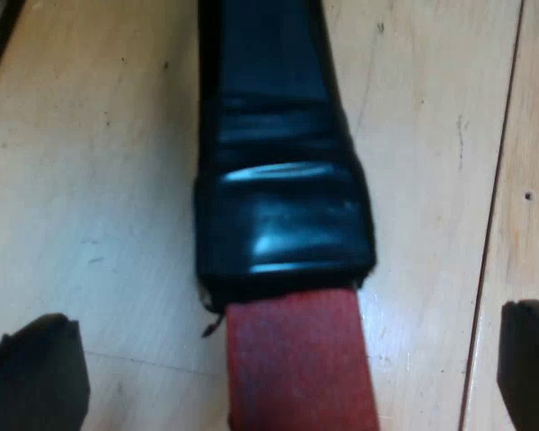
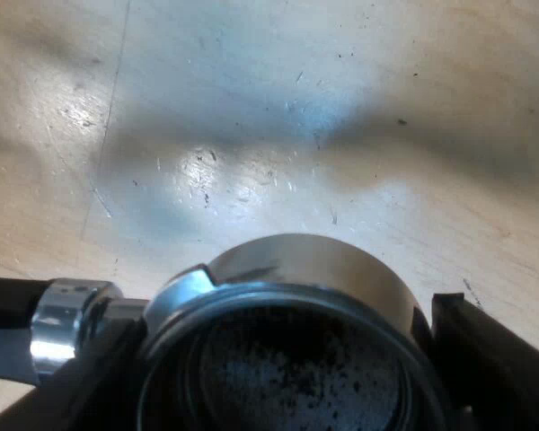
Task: Put the handle in the coffee machine
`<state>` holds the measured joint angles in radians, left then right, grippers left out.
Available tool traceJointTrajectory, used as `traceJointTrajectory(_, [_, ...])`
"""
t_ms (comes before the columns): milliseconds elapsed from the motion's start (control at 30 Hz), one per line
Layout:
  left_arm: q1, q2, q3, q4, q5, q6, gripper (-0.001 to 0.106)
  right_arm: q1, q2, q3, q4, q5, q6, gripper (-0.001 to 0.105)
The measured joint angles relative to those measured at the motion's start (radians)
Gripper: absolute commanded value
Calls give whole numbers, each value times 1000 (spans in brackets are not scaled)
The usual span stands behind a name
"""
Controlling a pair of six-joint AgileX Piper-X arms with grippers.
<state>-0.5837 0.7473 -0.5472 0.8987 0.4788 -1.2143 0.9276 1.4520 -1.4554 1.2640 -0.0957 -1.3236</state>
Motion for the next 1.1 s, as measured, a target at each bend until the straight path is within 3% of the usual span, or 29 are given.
traceJointTrajectory(400, [0,0,2,-63,-17,47,90,0,0,0,0,-4,0,0])
traceJointTrajectory(533, [0,0,2,-63,-25,58,68,0,0,0,0,-4,0,0])
traceJointTrajectory(633, [0,0,2,-63,-32,62,58,0,0,0,0,-4,0,0])
traceJointTrajectory(1100, [0,0,2,-68,-3,61,56,0,0,0,0,-4,0,0])
